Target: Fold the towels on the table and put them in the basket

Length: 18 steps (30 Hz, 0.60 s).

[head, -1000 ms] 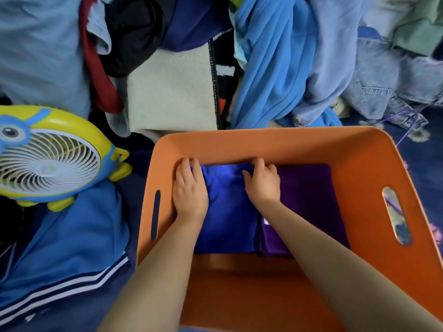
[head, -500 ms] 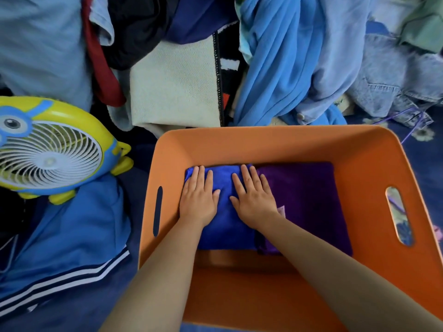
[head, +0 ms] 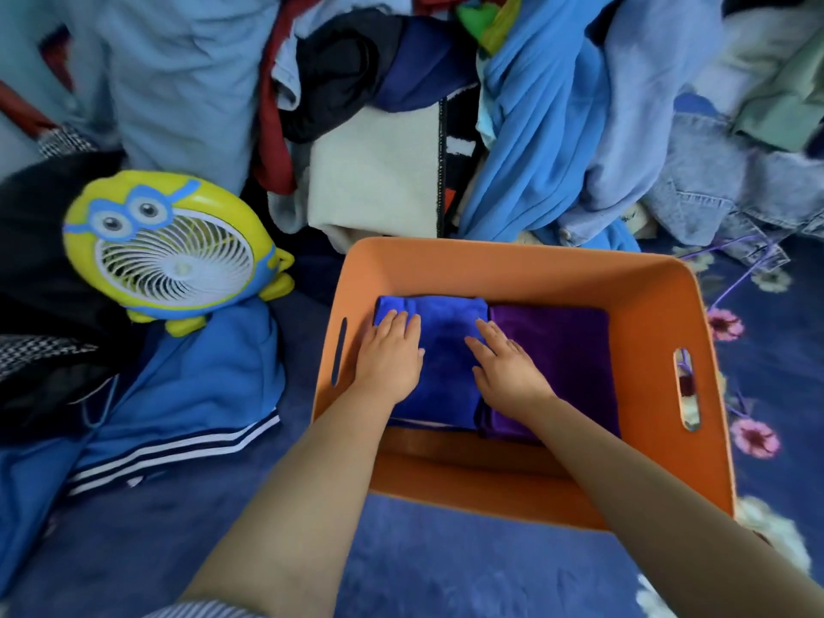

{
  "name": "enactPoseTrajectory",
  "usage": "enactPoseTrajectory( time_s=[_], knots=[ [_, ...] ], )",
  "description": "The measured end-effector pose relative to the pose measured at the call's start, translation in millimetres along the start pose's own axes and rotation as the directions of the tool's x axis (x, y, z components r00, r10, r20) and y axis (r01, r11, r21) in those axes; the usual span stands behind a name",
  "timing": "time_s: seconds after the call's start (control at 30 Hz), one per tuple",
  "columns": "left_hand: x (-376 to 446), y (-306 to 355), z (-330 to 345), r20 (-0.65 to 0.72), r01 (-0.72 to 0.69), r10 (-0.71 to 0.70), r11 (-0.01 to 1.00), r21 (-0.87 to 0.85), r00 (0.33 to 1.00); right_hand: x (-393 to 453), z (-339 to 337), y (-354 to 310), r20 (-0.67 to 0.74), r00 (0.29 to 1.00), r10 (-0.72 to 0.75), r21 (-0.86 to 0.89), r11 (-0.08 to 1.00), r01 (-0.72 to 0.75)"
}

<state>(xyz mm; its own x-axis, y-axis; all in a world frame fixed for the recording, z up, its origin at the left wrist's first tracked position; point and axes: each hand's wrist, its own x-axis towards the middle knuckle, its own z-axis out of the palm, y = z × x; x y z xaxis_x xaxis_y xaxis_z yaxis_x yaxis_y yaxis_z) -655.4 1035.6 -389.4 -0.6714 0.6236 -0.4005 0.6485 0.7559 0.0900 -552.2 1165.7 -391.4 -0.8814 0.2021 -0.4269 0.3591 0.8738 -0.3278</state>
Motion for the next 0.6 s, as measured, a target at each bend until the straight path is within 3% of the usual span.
enactPoseTrajectory(
  time_s=[0.17, 0.27, 0.33, 0.43, 0.5, 0.6],
  knots=[
    [-45.8, 21.2, -26.7, 0.014, -0.067, 0.066, 0.997, 0.035, 0.998, -40.4, -28.1, -7.8, -0.128, 0.992, -0.004, 0.091, 0.996, 0.015],
    [-85.2, 38.3, -36.4, -0.024, -0.019, 0.020, 0.999, 0.046, 1.000, -71.8, -45.7, -12.4, -0.254, 0.967, -0.014, 0.146, 0.988, 0.052],
    [-113.2, 47.5, -36.9, -0.033, 0.032, -0.030, 0.998, 0.046, 0.999, -96.6, -66.0, -17.0, -0.405, 0.914, -0.029, 0.190, 0.975, 0.115],
    [-142.4, 57.3, -27.8, -0.017, -0.007, 0.008, 0.999, 0.046, 1.000, -131.8, -108.4, -26.3, -0.618, 0.786, -0.023, 0.250, 0.942, 0.223],
    [-156.2, 62.4, -21.9, -0.006, -0.042, 0.042, 0.999, 0.015, 0.999, -155.2, -141.8, -38.7, -0.670, 0.742, -0.034, 0.289, 0.908, 0.302],
    [-175.6, 69.2, -17.9, 0.002, -0.088, 0.088, 0.996, -0.013, 0.996, -199.4, -196.3, -54.9, -0.676, 0.737, -0.007, 0.446, 0.792, 0.417]
  ],
)
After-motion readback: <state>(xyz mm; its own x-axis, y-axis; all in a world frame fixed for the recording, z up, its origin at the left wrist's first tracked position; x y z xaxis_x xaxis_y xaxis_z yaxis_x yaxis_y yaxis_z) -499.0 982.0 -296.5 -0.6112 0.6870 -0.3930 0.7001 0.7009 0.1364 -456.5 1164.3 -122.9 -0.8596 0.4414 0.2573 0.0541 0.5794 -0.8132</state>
